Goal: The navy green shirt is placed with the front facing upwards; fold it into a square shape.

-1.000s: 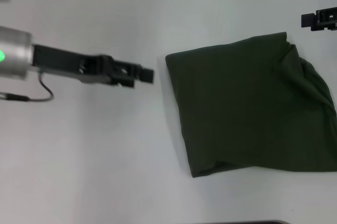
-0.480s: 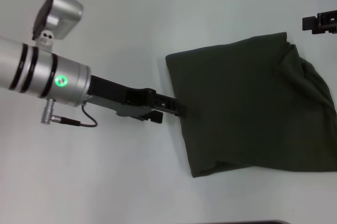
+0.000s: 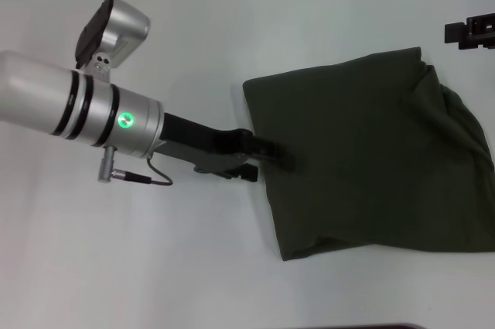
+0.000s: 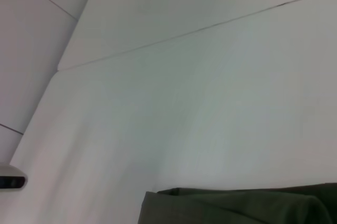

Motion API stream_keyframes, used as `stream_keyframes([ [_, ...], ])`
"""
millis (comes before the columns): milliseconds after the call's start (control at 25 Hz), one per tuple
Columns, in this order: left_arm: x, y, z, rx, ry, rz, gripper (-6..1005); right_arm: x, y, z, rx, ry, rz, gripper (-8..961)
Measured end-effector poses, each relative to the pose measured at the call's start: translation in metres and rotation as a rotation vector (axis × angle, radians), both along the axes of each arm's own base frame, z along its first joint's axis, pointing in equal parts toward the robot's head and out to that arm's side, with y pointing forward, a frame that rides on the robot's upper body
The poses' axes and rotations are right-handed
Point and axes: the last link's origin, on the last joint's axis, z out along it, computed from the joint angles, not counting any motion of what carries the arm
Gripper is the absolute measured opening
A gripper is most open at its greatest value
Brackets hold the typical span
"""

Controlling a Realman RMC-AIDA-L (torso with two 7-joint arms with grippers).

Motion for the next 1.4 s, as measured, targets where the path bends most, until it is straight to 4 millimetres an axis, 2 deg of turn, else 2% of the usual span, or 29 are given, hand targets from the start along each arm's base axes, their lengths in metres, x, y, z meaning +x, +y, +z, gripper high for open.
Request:
stream_keyframes([
  [520,0.012,0.006,-0.016,-0.004,0.012,-0.002,801,0.0,0.0,0.0,0.0,0.003,0.002,552],
  [840,0.021,0.009,-0.018,-0.017,0.036,-0.086,762,-0.001,0.0,0.0,0.001,0.006,0.003,553],
  [1080,0.022,0.009,-0.02,-0.016,0.04,-0.087,570,-0.001,0.0,0.001,0.002,0.009,0.003,553],
  [1400,0.025,0.009,-0.02,-0.021,0.032,-0.095,255,-0.001,0.0,0.001,0.001,0.012,-0.004,553],
])
